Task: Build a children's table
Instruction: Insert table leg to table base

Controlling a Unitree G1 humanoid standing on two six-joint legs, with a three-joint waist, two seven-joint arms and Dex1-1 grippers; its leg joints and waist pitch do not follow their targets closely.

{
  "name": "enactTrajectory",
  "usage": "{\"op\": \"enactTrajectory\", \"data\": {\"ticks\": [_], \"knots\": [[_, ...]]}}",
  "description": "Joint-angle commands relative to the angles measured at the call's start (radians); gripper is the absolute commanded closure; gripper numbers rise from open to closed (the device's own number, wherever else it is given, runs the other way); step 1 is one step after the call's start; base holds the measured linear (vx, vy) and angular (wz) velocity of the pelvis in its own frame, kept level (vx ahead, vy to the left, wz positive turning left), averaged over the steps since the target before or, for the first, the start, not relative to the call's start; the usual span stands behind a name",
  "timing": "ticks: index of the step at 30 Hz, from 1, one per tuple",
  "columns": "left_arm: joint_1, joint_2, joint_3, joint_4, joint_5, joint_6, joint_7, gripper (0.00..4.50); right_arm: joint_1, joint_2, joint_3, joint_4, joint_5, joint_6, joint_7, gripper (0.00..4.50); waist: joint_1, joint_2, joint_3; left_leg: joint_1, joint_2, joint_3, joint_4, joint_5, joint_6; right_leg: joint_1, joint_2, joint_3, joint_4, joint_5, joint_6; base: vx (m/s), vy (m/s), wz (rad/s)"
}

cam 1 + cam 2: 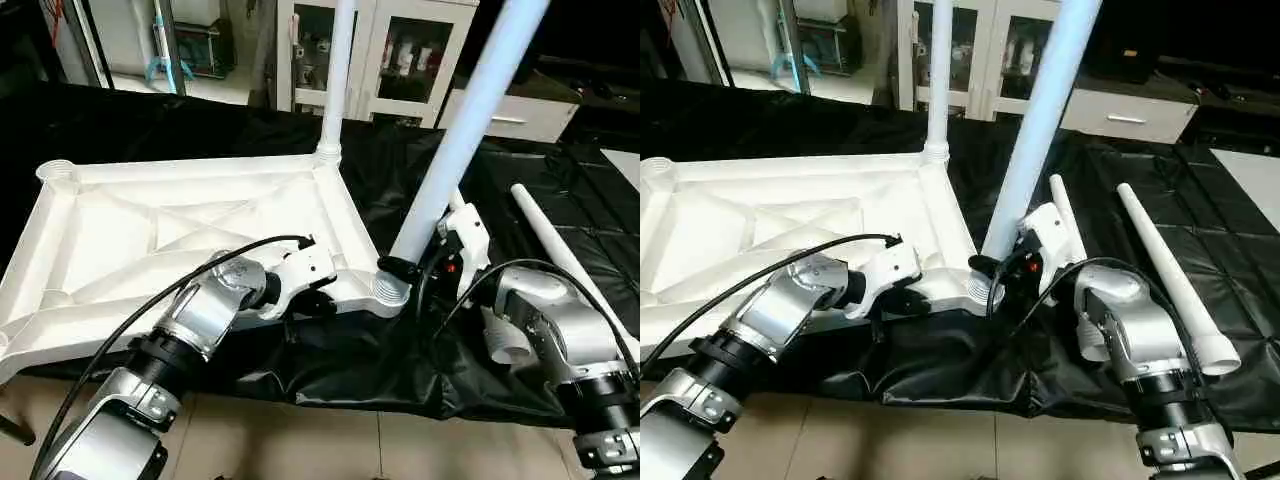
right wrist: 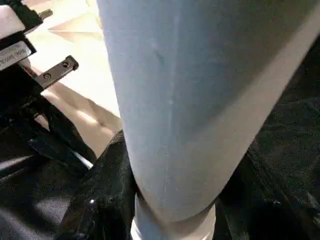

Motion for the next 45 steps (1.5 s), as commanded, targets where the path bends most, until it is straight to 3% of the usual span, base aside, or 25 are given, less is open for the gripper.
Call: {"op": "enactTrajectory", "data": {"ticks": [1,7,15,19,21,24,25,26,27,28,30,31,32,33,34,35,36,37,38,39,40,41,42,44,45], "knots": [[-0.022,0.002,0.013,-0.01,0.004,-0.006,0.027,4.5,0.057,-0.005,0.065,0.068,-0.044,0.04,0.022,2.65,-0.003,0.007,-0.051,0.003,0.04,-0.022,-0.089,-0.359,-0.002,0.034,-0.046,0.04,-0.09,-0.49,-0.109,0.0,0.0,0.0],[-0.005,0.013,0.013,-0.015,0.0,-0.013,0.024,4.5,0.077,0.004,0.045,0.086,-0.042,0.031,-0.001,2.65,-0.006,0.013,-0.05,0.006,0.04,-0.021,-0.093,-0.399,-0.011,0.034,-0.044,0.041,-0.091,-0.45,-0.133,0.0,0.0,0.0],[0.008,-0.016,0.042,0.004,-0.014,0.013,0.081,4.5,0.031,0.081,-0.01,0.191,-0.088,-0.004,-0.192,2.66,-0.018,0.016,-0.045,0.01,0.035,-0.029,-0.094,-0.463,-0.025,0.028,-0.045,0.031,-0.105,-0.578,-0.09,0.0,0.0,0.0],[-0.006,-0.065,0.064,0.009,-0.025,0.062,0.139,4.5,-0.026,0.134,-0.018,0.281,-0.127,-0.034,-0.313,2.66,-0.045,0.018,-0.041,0.017,0.033,-0.039,-0.09,-0.534,-0.035,0.024,-0.046,0.01,-0.125,-0.669,-0.051,0.0,0.0,0.0],[-0.035,-0.109,0.071,0.021,-0.023,0.087,0.187,4.5,-0.089,0.184,-0.042,0.361,-0.137,-0.049,-0.415,2.66,-0.061,0.019,-0.038,0.014,0.034,-0.049,-0.094,-0.57,-0.037,0.031,-0.046,-0.007,-0.134,-0.677,-0.041,0.0,0.0,0.0],[-0.066,-0.149,0.078,0.029,-0.023,0.111,0.228,4.5,-0.154,0.231,-0.063,0.441,-0.14,-0.069,-0.504,2.66,-0.085,0.039,-0.033,0.019,0.046,-0.067,-0.108,-0.678,-0.051,0.051,-0.046,-0.044,-0.144,-0.636,-0.03,-0.034,0.023,-0.07],[-0.081,-0.167,0.084,0.031,-0.027,0.123,0.246,4.5,-0.182,0.249,-0.074,0.478,-0.141,-0.083,-0.545,2.66,-0.094,0.042,-0.027,0.005,0.063,-0.077,-0.135,-0.758,-0.063,0.071,-0.039,-0.048,-0.115,-0.537,-0.047,-0.051,0.036,-0.08],[-0.089,-0.177,0.087,0.032,-0.028,0.128,0.255,4.5,-0.196,0.258,-0.079,0.497,-0.14,-0.089,-0.565,2.66,-0.085,0.051,-0.023,-0.003,0.078,-0.076,-0.165,-0.826,-0.071,0.086,-0.027,-0.035,-0.068,-0.438,-0.07,-0.057,0.014,-0.01],[-0.116,-0.21,0.098,0.037,-0.031,0.145,0.29,4.5,-0.248,0.289,-0.098,0.567,-0.136,-0.114,-0.634,2.66,-0.084,0.043,-0.02,-0.002,0.082,-0.064,-0.177,-0.844,-0.068,0.081,-0.021,-0.027,-0.046,-0.402,-0.083,-0.062,-0.026,0.11],[-0.125,-0.223,0.101,0.037,-0.032,0.151,0.301,4.5,-0.266,0.3,-0.107,0.592,-0.132,-0.124,-0.66,2.66,-0.073,0.042,-0.013,0.006,0.072,-0.039,-0.186,-0.851,-0.067,0.064,-0.011,-0.023,-0.041,-0.44,-0.096,-0.062,-0.026,0.11],[-0.141,-0.253,0.106,0.033,-0.036,0.159,0.326,4.5,-0.308,0.326,-0.129,0.65,-0.124,-0.152,-0.724,2.66,-0.08,0.003,-0.019,0.083,0.001,-0.023,-0.055,-0.673,-0.044,-0.022,-0.056,-0.039,-0.183,-0.808,-0.014,0.022,-0.068,0.05],[-0.145,-0.266,0.107,0.031,-0.037,0.162,0.335,4.5,-0.326,0.334,-0.137,0.676,-0.124,-0.167,-0.751,2.66,-0.095,0.0,-0.018,0.079,-0.022,-0.021,0.018,-0.488,-0.017,-0.014,-0.09,-0.098,-0.238,-0.981,0.063,0.032,-0.065,-0.06],[-0.147,-0.271,0.108,0.031,-0.038,0.163,0.338,4.5,-0.332,0.337,-0.141,0.686,-0.123,-0.172,-0.761,2.66,-0.103,0.01,-0.024,0.043,-0.01,-0.028,0.009,-0.442,-0.012,0.028,-0.092,-0.125,-0.231,-0.967,0.1,0.059,0.018,-0.37],[-0.148,-0.275,0.108,0.029,-0.038,0.165,0.341,4.5,-0.339,0.341,-0.145,0.697,-0.122,-0.178,-0.772,2.66,-0.091,0.062,-0.027,-0.034,0.062,-0.074,-0.08,-0.504,-0.014,0.138,-0.092,-0.107,-0.119,-0.713,0.078,0.109,0.05,-0.39],[-0.15,-0.283,0.108,0.027,-0.039,0.167,0.346,4.5,-0.35,0.347,-0.152,0.713,-0.12,-0.187,-0.788,2.66,-0.064,0.085,-0.022,-0.045,0.093,-0.077,-0.167,-0.685,-0.03,0.135,-0.031,-0.052,0.034,-0.274,-0.029,0.109,0.05,-0.39],[-0.151,-0.294,0.109,0.027,-0.038,0.166,0.358,4.5,-0.367,0.355,-0.161,0.74,-0.12,-0.204,-0.818,2.66,-0.088,0.026,-0.014,0.022,0.071,-0.066,-0.152,-0.737,-0.032,0.052,-0.03,-0.017,0.0,-0.229,-0.076,0.108,-0.025,-0.06],[-0.152,-0.3,0.109,0.028,-0.037,0.165,0.366,4.5,-0.377,0.36,-0.166,0.757,-0.12,-0.214,-0.836,2.66,-0.069,0.004,-0.024,0.032,0.029,-0.062,-0.102,-0.67,-0.056,0.039,-0.061,-0.008,-0.07,-0.433,-0.071,0.1,-0.072,0.13],[-0.151,-0.305,0.108,0.03,-0.036,0.166,0.374,4.5,-0.387,0.367,-0.173,0.775,-0.119,-0.225,-0.85,2.66,-0.046,-0.004,-0.029,0.026,-0.003,-0.037,-0.052,-0.462,-0.042,0.016,-0.097,0.007,-0.12,-0.765,-0.039,0.1,-0.072,0.13],[-0.151,-0.305,0.108,0.03,-0.036,0.166,0.374,4.5,-0.387,0.367,-0.173,0.775,-0.119,-0.225,-0.85,2.66,-0.034,-0.007,-0.041,-0.024,0.01,-0.045,-0.057,-0.281,-0.02,0.057,-0.108,0.02,-0.104,-0.782,-0.02,0.065,-0.049,-0.08],[-0.151,-0.308,0.109,0.036,-0.034,0.165,0.382,4.5,-0.394,0.372,-0.174,0.787,-0.121,-0.232,-0.859,2.66,-0.028,-0.017,-0.044,-0.041,0.015,-0.044,-0.066,-0.226,-0.021,0.061,-0.097,0.015,-0.097,-0.749,-0.007,0.063,-0.042,-0.14],[-0.151,-0.308,0.109,0.037,-0.034,0.165,0.384,4.5,-0.396,0.373,-0.174,0.792,-0.121,-0.234,-0.86,2.66,-0.019,0.0,-0.057,-0.034,0.027,-0.043,-0.072,-0.121,-0.028,0.054,-0.082,0.017,-0.073,-0.528,-0.043,0.063,-0.042,-0.14],[-0.153,-0.309,0.11,0.043,-0.033,0.165,0.389,4.5,-0.404,0.377,-0.176,0.806,-0.124,-0.243,-0.865,2.66,-0.021,0.006,-0.057,-0.036,0.032,-0.039,-0.076,-0.071,-0.017,0.052,-0.065,0.016,-0.049,-0.317,-0.103,0.059,-0.038,-0.05],[-0.154,-0.307,0.113,0.05,-0.032,0.164,0.395,4.5,-0.41,0.381,-0.177,0.82,-0.126,-0.25,-0.867,2.66,-0.023,0.008,-0.055,-0.038,0.035,-0.036,-0.078,-0.074,-0.012,0.052,-0.059,0.015,-0.043,-0.253,-0.131,0.06,-0.011,-0.08],[-0.155,-0.304,0.117,0.055,-0.029,0.164,0.399,4.5,-0.419,0.384,-0.178,0.839,-0.125,-0.263,-0.866,2.66,-0.022,0.007,-0.06,-0.025,0.035,-0.023,-0.073,-0.078,-0.006,0.055,-0.047,0.019,-0.027,-0.103,-0.209,0.055,-0.002,-0.07],[-0.155,-0.303,0.119,0.057,-0.027,0.164,0.401,4.5,-0.424,0.386,-0.179,0.849,-0.124,-0.27,-0.865,2.66,-0.02,0.006,-0.058,-0.025,0.034,-0.021,-0.074,-0.077,0.001,0.057,-0.046,0.019,-0.028,-0.089,-0.218,0.0,0.0,0.0]]}}
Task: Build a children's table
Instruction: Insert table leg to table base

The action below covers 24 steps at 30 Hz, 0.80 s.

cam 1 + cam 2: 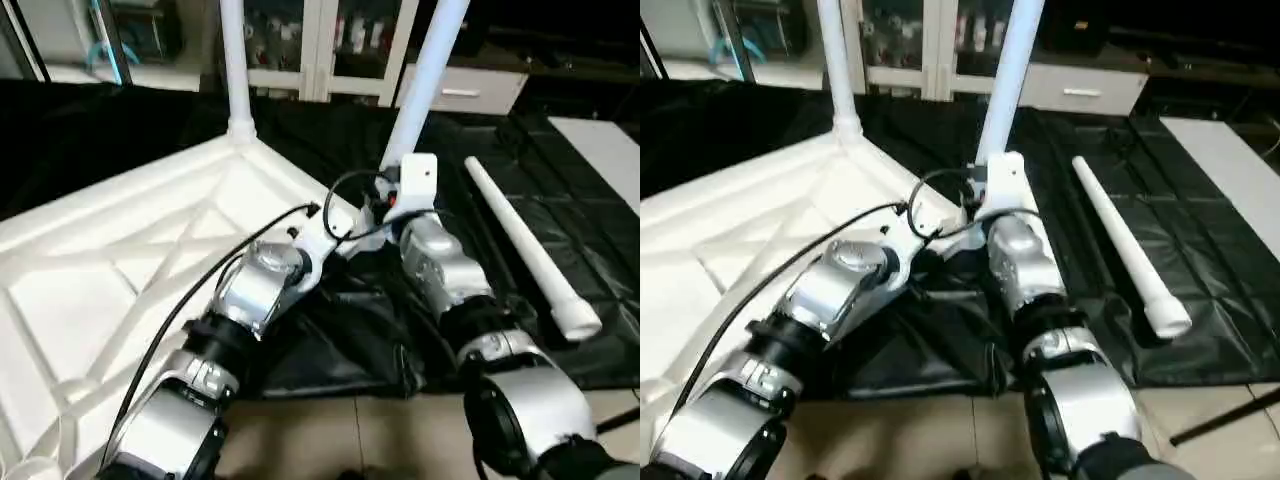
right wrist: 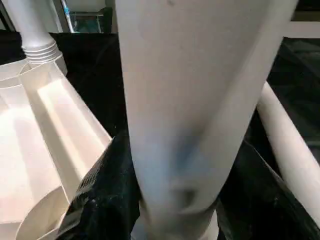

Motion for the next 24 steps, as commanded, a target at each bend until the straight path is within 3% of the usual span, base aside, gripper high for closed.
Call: {"op": "enactTrajectory", "data": {"ticks": [1,4,5,8,10,12,14,16,17,19,22,23,24], "knots": [[-0.04,-0.056,-0.026,-0.063,-0.053,-0.051,-0.061,4.5,0.045,-0.012,-0.039,0.146,-0.014,0.054,-0.059,2.66,0.01,0.008,-0.079,-0.01,0.015,0.013,-0.064,-0.09,0.049,0.071,-0.045,0.066,-0.056,-0.071,-0.206,0.0,0.0,0.0],[-0.038,-0.051,-0.022,-0.062,-0.049,-0.049,-0.058,4.5,0.033,-0.009,-0.037,0.168,-0.017,0.034,-0.052,2.66,0.01,0.006,-0.074,-0.004,0.017,0.017,-0.068,-0.151,0.047,0.068,-0.045,0.069,-0.067,-0.167,-0.194,0.0,0.0,0.0],[-0.037,-0.047,-0.021,-0.062,-0.048,-0.049,-0.058,4.5,0.028,-0.008,-0.036,0.174,-0.019,0.028,-0.05,2.66,0.011,0.003,-0.072,0.001,0.016,0.018,-0.069,-0.204,0.036,0.063,-0.046,0.073,-0.078,-0.257,-0.172,0.0,0.0,0.0],[-0.037,-0.04,-0.018,-0.062,-0.049,-0.048,-0.058,4.5,0.018,-0.012,-0.031,0.185,-0.022,0.01,-0.03,2.66,0.01,0.004,-0.071,0.0,0.017,0.016,-0.071,-0.221,0.027,0.061,-0.044,0.075,-0.081,-0.292,-0.152,0.0,0.0,0.0],[-0.038,-0.038,-0.016,-0.056,-0.049,-0.051,-0.057,4.5,0.015,-0.014,-0.026,0.184,-0.027,0.0,-0.011,2.66,0.01,0.003,-0.071,0.0,0.017,0.017,-0.071,-0.218,0.027,0.06,-0.043,0.077,-0.08,-0.276,-0.15,0.0,0.0,0.0],[-0.039,-0.036,-0.015,-0.052,-0.049,-0.053,-0.056,4.5,0.014,-0.015,-0.023,0.18,-0.029,-0.003,-0.002,2.1,0.011,0.003,-0.073,-0.001,0.016,0.019,-0.069,-0.197,0.033,0.061,-0.043,0.078,-0.076,-0.248,-0.158,0.0,0.0,0.0],[-0.04,-0.033,-0.011,-0.046,-0.048,-0.057,-0.055,4.5,0.013,-0.016,-0.015,0.171,-0.034,-0.011,0.023,1.87,0.012,0.002,-0.074,-0.001,0.015,0.02,-0.067,-0.18,0.041,0.063,-0.042,0.078,-0.074,-0.229,-0.164,0.0,0.0,0.0],[-0.041,-0.024,-0.006,-0.045,-0.048,-0.058,-0.056,4.5,0.016,-0.021,0.002,0.142,-0.039,-0.024,0.072,1.76,0.029,0.004,-0.08,0.008,0.015,0.028,-0.06,-0.143,0.058,0.057,-0.042,0.082,-0.068,-0.153,-0.194,0.0,0.0,0.0],[-0.042,-0.021,-0.005,-0.045,-0.048,-0.058,-0.056,4.5,0.016,-0.022,0.007,0.133,-0.04,-0.029,0.086,1.54,0.032,-0.001,-0.082,-0.004,0.015,0.025,-0.062,-0.092,0.072,0.068,-0.037,0.081,-0.054,-0.092,-0.202,0.0,0.0,0.0],[-0.044,-0.014,-0.002,-0.041,-0.049,-0.062,-0.058,4.5,0.028,-0.029,0.017,0.085,-0.038,-0.036,0.133,1.48,0.036,0.004,-0.079,0.001,0.015,0.028,-0.061,-0.098,0.081,0.064,-0.039,0.081,-0.058,-0.108,-0.205,0.0,0.0,0.0],[-0.046,-0.008,-0.001,-0.035,-0.048,-0.067,-0.062,4.5,0.047,-0.036,0.02,0.018,-0.025,-0.026,0.169,1.25,0.04,-0.001,-0.08,0.0,0.015,0.029,-0.06,-0.099,0.089,0.067,-0.039,0.084,-0.058,-0.103,-0.202,0.0,0.0,0.0],[-0.048,-0.007,-0.001,-0.032,-0.048,-0.069,-0.064,4.5,0.056,-0.04,0.024,-0.009,-0.022,-0.021,0.184,1.14,0.042,0.015,-0.081,0.002,0.015,0.028,-0.059,-0.092,0.089,0.067,-0.039,0.085,-0.055,-0.091,-0.209,0.0,0.0,0.0],[-0.049,-0.006,-0.002,-0.03,-0.047,-0.07,-0.066,4.5,0.062,-0.043,0.027,-0.025,-0.02,-0.018,0.194,1.08,0.04,0.009,-0.081,0.002,0.015,0.029,-0.059,-0.092,0.091,0.065,-0.037,0.085,-0.059,-0.085,-0.21,0.0,0.0,0.0]]}}
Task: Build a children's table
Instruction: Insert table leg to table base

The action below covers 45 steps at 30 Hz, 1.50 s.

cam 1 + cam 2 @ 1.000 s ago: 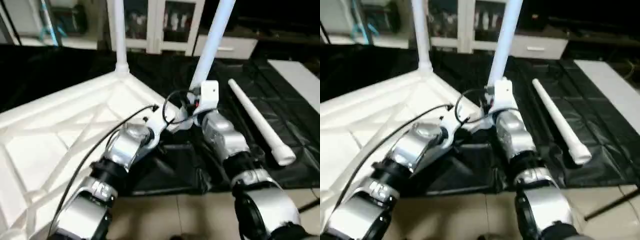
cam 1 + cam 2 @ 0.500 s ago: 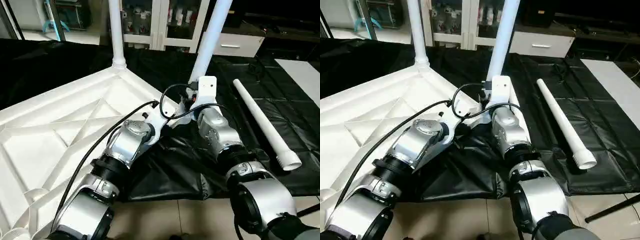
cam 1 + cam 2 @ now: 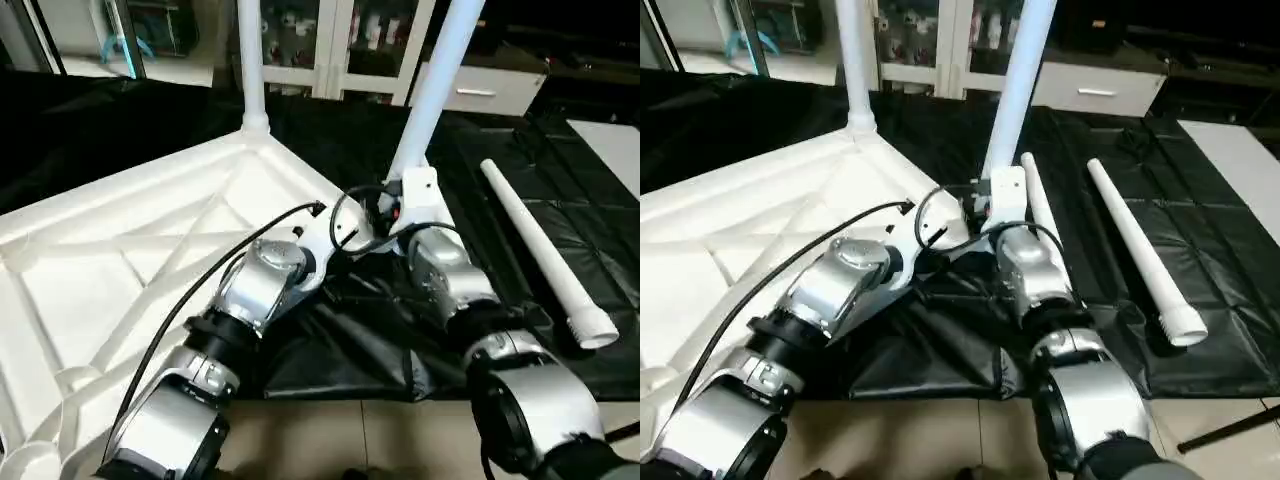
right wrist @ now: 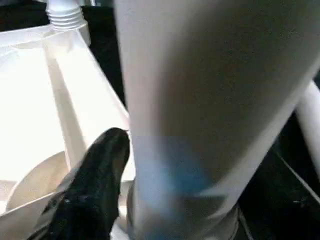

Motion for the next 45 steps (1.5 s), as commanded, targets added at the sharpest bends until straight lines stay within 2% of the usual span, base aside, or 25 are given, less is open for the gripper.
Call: {"op": "enactTrajectory", "data": {"ticks": [1,2,3,4,7,9,11,13,17,18,19,21,22,23,25,27,28,29,30,32,33,35,37,41,45], "knots": [[-0.042,-0.011,0.005,-0.031,-0.024,-0.061,-0.02,4.5,0.02,-0.001,0.017,-0.066,0.013,0.025,0.051,1.04,0.007,0.011,-0.086,0.0,0.015,0.008,-0.057,-0.081,0.085,0.082,-0.04,0.057,-0.053,-0.055,-0.22,0.0,0.0,0.0],[-0.043,-0.01,0.005,-0.028,-0.024,-0.064,-0.021,4.5,0.026,-0.003,0.017,-0.084,0.015,0.031,0.061,0.97,0.006,0.008,-0.085,-0.001,0.014,0.009,-0.057,-0.078,0.092,0.081,-0.037,0.057,-0.055,-0.043,-0.222,0.0,0.0,0.0],[-0.044,-0.009,0.005,-0.024,-0.024,-0.066,-0.023,4.5,0.036,-0.007,0.02,-0.11,0.019,0.04,0.077,0.78,0.007,0.011,-0.085,-0.001,0.014,0.009,-0.056,-0.071,0.1,0.082,-0.038,0.058,-0.052,-0.029,-0.23,0.0,0.0,0.0],[-0.045,-0.009,0.005,-0.023,-0.024,-0.067,-0.024,4.5,0.041,-0.009,0.021,-0.123,0.021,0.045,0.084,0.69,0.008,0.009,-0.084,0.0,0.014,0.01,-0.057,-0.084,0.102,0.081,-0.038,0.057,-0.056,-0.046,-0.233,0.0,0.0,0.0],[-0.047,-0.006,0.001,-0.02,-0.025,-0.069,-0.03,4.5,0.073,-0.026,0.034,-0.196,0.023,0.067,0.119,0.48,0.009,0.008,-0.084,0.001,0.015,0.01,-0.057,-0.102,0.094,0.08,-0.039,0.058,-0.06,-0.082,-0.229,0.0,0.0,0.0],[-0.05,-0.003,0.0,-0.014,-0.026,-0.073,-0.034,4.5,0.093,-0.038,0.04,-0.239,0.019,0.08,0.134,0.28,0.011,0.015,-0.085,0.002,0.015,0.01,-0.057,-0.093,0.09,0.08,-0.036,0.058,-0.057,-0.065,-0.231,0.0,0.0,0.0],[-0.051,-0.002,-0.001,-0.01,-0.027,-0.076,-0.036,4.5,0.104,-0.044,0.041,-0.261,0.018,0.087,0.136,0.15,0.015,0.012,-0.085,0.003,0.013,0.011,-0.056,-0.083,0.096,0.081,-0.036,0.059,-0.057,-0.045,-0.236,0.0,0.0,0.0],[-0.052,0.003,-0.004,-0.006,-0.026,-0.08,-0.043,4.5,0.134,-0.056,0.036,-0.327,0.019,0.122,0.138,0.03,0.018,0.015,-0.085,0.003,0.014,0.01,-0.056,-0.082,0.095,0.082,-0.036,0.059,-0.057,-0.045,-0.238,0.0,0.0,0.0],[-0.047,0.018,-0.016,-0.009,-0.024,-0.088,-0.071,4.5,0.182,-0.083,0.027,-0.434,0.027,0.192,0.147,0.03,0.022,0.014,-0.086,0.005,0.014,0.009,-0.056,-0.075,0.093,0.082,-0.036,0.059,-0.055,-0.036,-0.234,0.0,0.0,0.0],[-0.04,0.032,-0.027,-0.014,-0.023,-0.098,-0.099,4.5,0.212,-0.107,0.026,-0.498,0.039,0.243,0.166,0.03,0.023,0.017,-0.083,0.005,0.013,0.009,-0.058,-0.078,0.091,0.083,-0.034,0.059,-0.057,-0.042,-0.232,0.0,0.0,0.0],[-0.04,0.032,-0.027,-0.014,-0.023,-0.098,-0.099,4.5,0.212,-0.107,0.026,-0.498,0.039,0.243,0.166,0.03,0.025,0.018,-0.084,0.006,0.014,0.008,-0.058,-0.077,0.091,0.085,-0.033,0.06,-0.057,-0.035,-0.224,0.0,0.0,0.0],[-0.031,0.053,-0.041,-0.02,-0.024,-0.114,-0.139,4.5,0.245,-0.138,0.025,-0.569,0.062,0.301,0.204,0.03,0.029,0.022,-0.083,0.007,0.012,0.008,-0.059,-0.086,0.088,0.085,-0.032,0.059,-0.06,-0.039,-0.226,0.0,0.0,0.0],[-0.022,0.078,-0.058,-0.024,-0.022,-0.135,-0.187,4.5,0.282,-0.181,0.033,-0.644,0.101,0.347,0.286,0.03,0.031,0.021,-0.083,0.008,0.013,0.007,-0.059,-0.098,0.087,0.086,-0.033,0.06,-0.06,-0.046,-0.222,0.0,0.0,0.0],[-0.02,0.083,-0.061,-0.024,-0.022,-0.14,-0.196,4.5,0.289,-0.189,0.034,-0.658,0.108,0.354,0.302,0.03,0.035,0.021,-0.083,0.009,0.015,0.009,-0.059,-0.105,0.092,0.086,-0.033,0.061,-0.063,-0.042,-0.219,0.0,0.0,0.0],[-0.01,0.121,-0.082,-0.026,-0.021,-0.172,-0.258,4.5,0.347,-0.263,0.053,-0.766,0.153,0.394,0.433,0.03,0.041,0.027,-0.082,0.008,0.015,0.007,-0.059,-0.112,0.089,0.087,-0.034,0.061,-0.062,-0.043,-0.218,0.0,0.0,0.0],[-0.006,0.138,-0.087,-0.029,-0.023,-0.181,-0.287,4.5,0.371,-0.308,0.061,-0.802,0.175,0.411,0.502,0.03,0.045,0.024,-0.083,0.008,0.017,0.006,-0.059,-0.116,0.088,0.087,-0.035,0.062,-0.06,-0.04,-0.221,0.0,0.0,0.0],[-0.003,0.148,-0.09,-0.03,-0.027,-0.189,-0.309,4.5,0.387,-0.339,0.07,-0.823,0.182,0.417,0.547,0.03,0.047,0.029,-0.083,0.008,0.017,0.006,-0.059,-0.123,0.083,0.087,-0.036,0.061,-0.062,-0.05,-0.221,0.0,0.0,0.0],[0.001,0.158,-0.093,-0.034,-0.035,-0.195,-0.335,4.5,0.402,-0.371,0.079,-0.843,0.186,0.422,0.589,0.03,0.049,0.025,-0.081,0.008,0.017,0.007,-0.059,-0.137,0.079,0.088,-0.035,0.062,-0.065,-0.068,-0.218,0.0,0.0,0.0],[0.003,0.165,-0.096,-0.037,-0.039,-0.201,-0.352,4.5,0.41,-0.388,0.084,-0.856,0.19,0.429,0.61,0.03,0.051,0.029,-0.081,0.01,0.018,0.006,-0.06,-0.141,0.077,0.087,-0.037,0.063,-0.065,-0.076,-0.218,0.0,0.0,0.0],[0.007,0.173,-0.101,-0.043,-0.043,-0.205,-0.372,4.5,0.417,-0.404,0.087,-0.866,0.195,0.436,0.629,0.03,0.05,0.028,-0.081,0.009,0.019,0.006,-0.059,-0.139,0.067,0.083,-0.035,0.069,-0.065,-0.083,-0.223,0.0,0.0,0.0],[0.016,0.188,-0.112,-0.058,-0.051,-0.215,-0.411,4.5,0.425,-0.425,0.092,-0.878,0.197,0.434,0.658,0.03,0.051,0.033,-0.083,0.009,0.018,0.006,-0.059,-0.138,0.064,0.083,-0.034,0.069,-0.063,-0.08,-0.226,0.0,0.0,0.0],[0.04,0.22,-0.138,-0.095,-0.068,-0.243,-0.493,4.5,0.445,-0.473,0.11,-0.904,0.194,0.427,0.725,0.03,0.053,0.028,-0.083,0.007,0.019,0.004,-0.058,-0.125,0.068,0.088,-0.033,0.07,-0.058,-0.046,-0.236,0.0,0.0,0.0],[0.064,0.247,-0.155,-0.137,-0.088,-0.237,-0.56,4.5,0.459,-0.523,0.136,-0.915,0.182,0.415,0.796,0.03,0.054,0.03,-0.083,0.008,0.019,0.007,-0.057,-0.123,0.077,0.086,-0.033,0.072,-0.059,-0.046,-0.241,0.0,0.0,0.0],[0.08,0.262,-0.159,-0.158,-0.098,-0.249,-0.6,4.5,0.45,-0.563,0.17,-0.882,0.146,0.375,0.855,0.03,0.059,0.033,-0.08,0.011,0.019,0.009,-0.057,-0.155,0.069,0.08,-0.034,0.071,-0.068,-0.138,-0.222,0.0,0.0,0.0],[0.096,0.269,-0.161,-0.169,-0.099,-0.27,-0.613,4.5,0.414,-0.556,0.194,-0.805,0.11,0.33,0.873,0.03,0.057,0.032,-0.081,0.009,0.019,0.007,-0.057,-0.163,0.057,0.08,-0.034,0.07,-0.07,-0.171,-0.214,0.0,0.0,0.0]]}}
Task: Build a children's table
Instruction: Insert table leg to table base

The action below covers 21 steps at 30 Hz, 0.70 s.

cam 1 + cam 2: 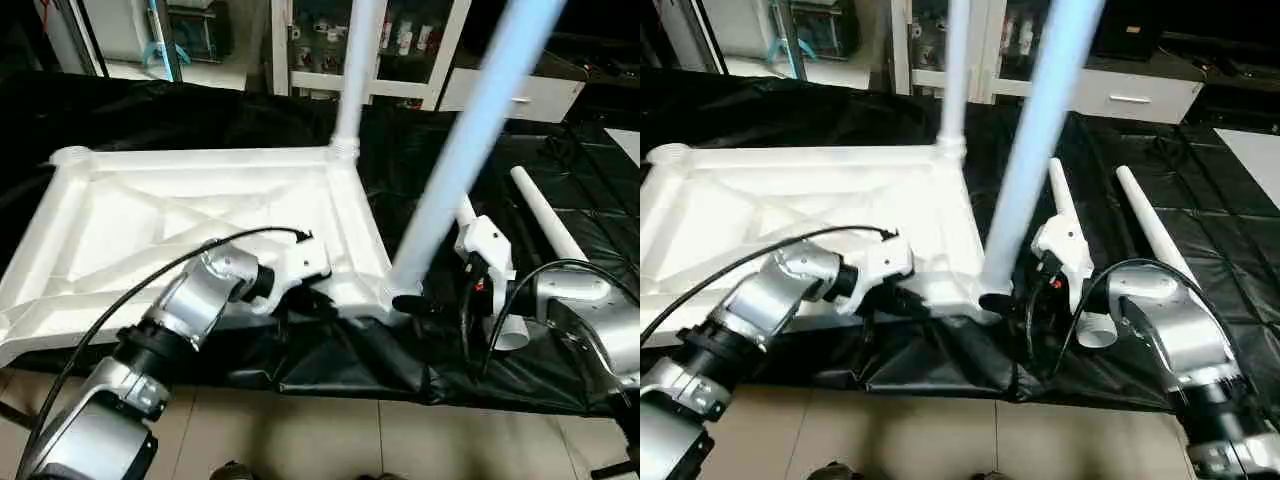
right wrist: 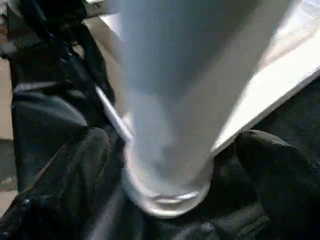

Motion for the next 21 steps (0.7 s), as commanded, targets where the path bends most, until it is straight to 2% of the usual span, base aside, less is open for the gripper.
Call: {"op": "enactTrajectory", "data": {"ticks": [1,2,4,5,11,13,17,18,19,21], "knots": [[-0.002,-0.007,-0.017,-0.042,-0.026,-0.02,-0.029,4.5,-0.019,-0.011,0.013,0.023,-0.018,-0.031,0.017,0.03,-0.005,0.005,-0.08,0.008,0.019,0.005,-0.062,-0.168,0.054,0.077,-0.046,0.048,-0.069,-0.186,-0.209,0.0,0.0,0.0],[0.001,-0.005,-0.016,-0.047,-0.028,-0.021,-0.027,4.5,-0.026,-0.01,0.024,0.037,-0.024,-0.044,0.026,0.03,-0.005,0.005,-0.079,0.007,0.019,0.005,-0.063,-0.179,0.052,0.077,-0.046,0.048,-0.073,-0.204,-0.201,0.0,0.0,0.0],[0.004,-0.004,-0.014,-0.046,-0.026,-0.026,-0.021,4.5,-0.037,-0.006,0.036,0.064,-0.033,-0.064,0.042,0.03,-0.006,-0.002,-0.079,0.006,0.018,0.004,-0.063,-0.178,0.054,0.077,-0.046,0.047,-0.071,-0.219,-0.193,0.0,0.0,0.0],[0.005,-0.006,-0.008,-0.041,-0.023,-0.031,-0.012,4.5,-0.045,-0.002,0.041,0.082,-0.041,-0.076,0.048,0.03,-0.007,0.0,-0.08,0.006,0.018,0.004,-0.062,-0.175,0.055,0.076,-0.045,0.047,-0.072,-0.22,-0.192,0.0,0.0,0.0],[0.007,-0.018,0.013,-0.015,-0.025,-0.056,0.012,4.5,-0.071,0.012,0.057,0.148,-0.062,-0.119,0.079,0.03,-0.006,-0.003,-0.083,0.004,0.017,0.007,-0.058,-0.144,0.07,0.076,-0.045,0.047,-0.067,-0.181,-0.205,0.0,0.0,0.0],[0.01,-0.02,0.018,-0.001,-0.023,-0.069,0.022,4.5,-0.079,0.015,0.062,0.171,-0.068,-0.133,0.089,0.03,-0.006,-0.009,-0.083,0.002,0.017,0.007,-0.057,-0.139,0.078,0.077,-0.044,0.047,-0.066,-0.184,-0.201,0.0,0.0,0.0],[0.011,-0.021,0.02,0.011,-0.02,-0.077,0.035,4.5,-0.095,0.023,0.068,0.217,-0.075,-0.161,0.103,0.03,-0.007,-0.011,-0.081,0.002,0.017,0.006,-0.057,-0.159,0.073,0.074,-0.046,0.045,-0.071,-0.249,-0.184,0.0,0.0,0.0],[0.011,-0.021,0.021,0.013,-0.019,-0.078,0.037,4.5,-0.099,0.027,0.068,0.229,-0.077,-0.168,0.109,0.2,-0.007,-0.01,-0.08,0.003,0.017,0.006,-0.058,-0.162,0.072,0.074,-0.047,0.046,-0.073,-0.259,-0.18,0.0,0.0,0.0],[0.012,-0.019,0.022,0.012,-0.018,-0.079,0.037,4.5,-0.103,0.032,0.07,0.242,-0.08,-0.173,0.112,0.31,-0.009,-0.018,-0.08,0.003,0.017,0.008,-0.057,-0.172,0.07,0.072,-0.047,0.045,-0.077,-0.281,-0.173,0.0,0.0,0.0],[0.012,-0.017,0.023,0.01,-0.017,-0.08,0.037,4.5,-0.108,0.037,0.071,0.252,-0.083,-0.178,0.114,0.42,-0.008,-0.015,-0.08,0.001,0.016,0.006,-0.057,-0.168,0.067,0.072,-0.047,0.045,-0.076,-0.292,-0.165,0.0,0.0,0.0]]}}
